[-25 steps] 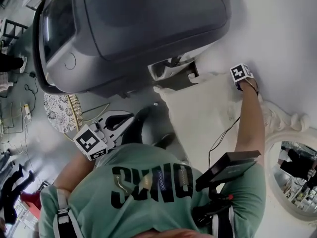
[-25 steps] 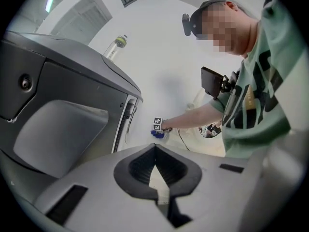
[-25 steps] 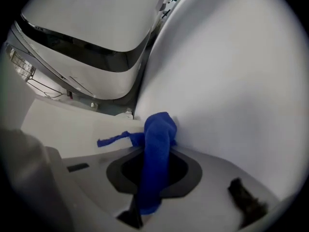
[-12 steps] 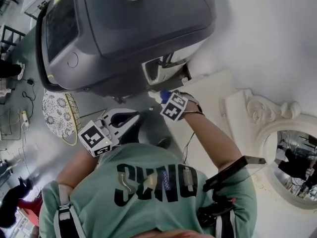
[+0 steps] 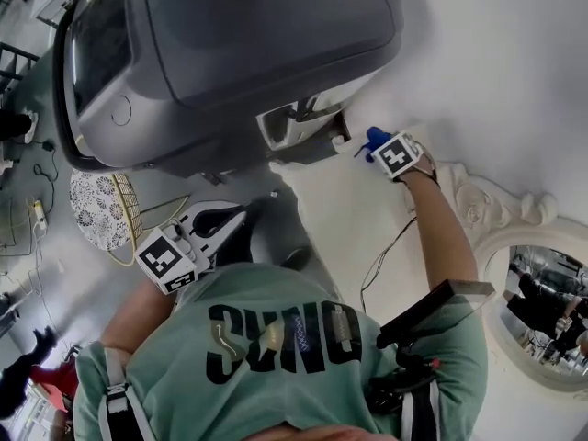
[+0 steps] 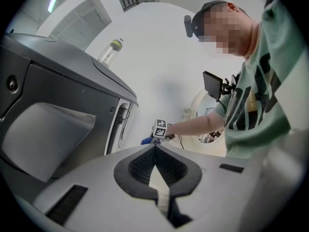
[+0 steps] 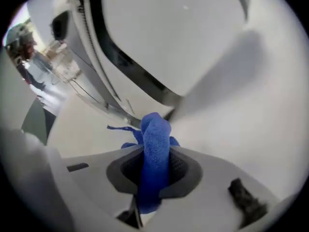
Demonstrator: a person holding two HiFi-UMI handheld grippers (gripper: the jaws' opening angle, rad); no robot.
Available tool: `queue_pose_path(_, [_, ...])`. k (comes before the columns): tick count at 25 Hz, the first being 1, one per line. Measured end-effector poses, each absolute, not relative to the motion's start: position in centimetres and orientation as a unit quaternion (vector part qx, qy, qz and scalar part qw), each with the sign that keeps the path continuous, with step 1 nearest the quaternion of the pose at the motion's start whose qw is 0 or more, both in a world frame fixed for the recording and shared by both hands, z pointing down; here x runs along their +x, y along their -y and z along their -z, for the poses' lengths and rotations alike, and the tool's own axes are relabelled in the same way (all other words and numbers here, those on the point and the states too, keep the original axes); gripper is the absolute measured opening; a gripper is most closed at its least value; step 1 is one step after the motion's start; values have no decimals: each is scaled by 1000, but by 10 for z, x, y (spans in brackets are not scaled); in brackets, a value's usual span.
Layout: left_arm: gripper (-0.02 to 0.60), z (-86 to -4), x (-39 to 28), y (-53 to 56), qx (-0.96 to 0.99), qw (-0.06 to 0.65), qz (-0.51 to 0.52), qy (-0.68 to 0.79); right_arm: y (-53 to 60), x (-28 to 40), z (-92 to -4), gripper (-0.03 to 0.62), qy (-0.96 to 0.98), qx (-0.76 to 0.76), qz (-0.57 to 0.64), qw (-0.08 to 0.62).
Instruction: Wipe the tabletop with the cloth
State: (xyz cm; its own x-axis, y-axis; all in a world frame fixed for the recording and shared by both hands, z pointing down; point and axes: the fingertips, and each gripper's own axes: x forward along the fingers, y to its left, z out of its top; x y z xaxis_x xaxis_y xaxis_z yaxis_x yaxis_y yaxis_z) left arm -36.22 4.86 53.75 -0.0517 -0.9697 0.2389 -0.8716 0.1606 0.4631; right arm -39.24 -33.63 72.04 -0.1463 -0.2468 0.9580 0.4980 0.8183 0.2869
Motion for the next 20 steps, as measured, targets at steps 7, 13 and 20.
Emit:
queue_pose_path(7, [5, -549, -371, -47, 635, 269, 99, 717, 489, -330, -755, 61, 545, 19, 261, 796])
queue_pose_path(13, [5, -549, -374, -45, 635, 271, 99, 716, 500, -320, -767, 61, 498, 36, 255, 828])
queue_pose_path(20, [3, -544, -367, -46, 642, 262, 110, 712, 416, -302, -769, 57, 501, -76, 253, 824])
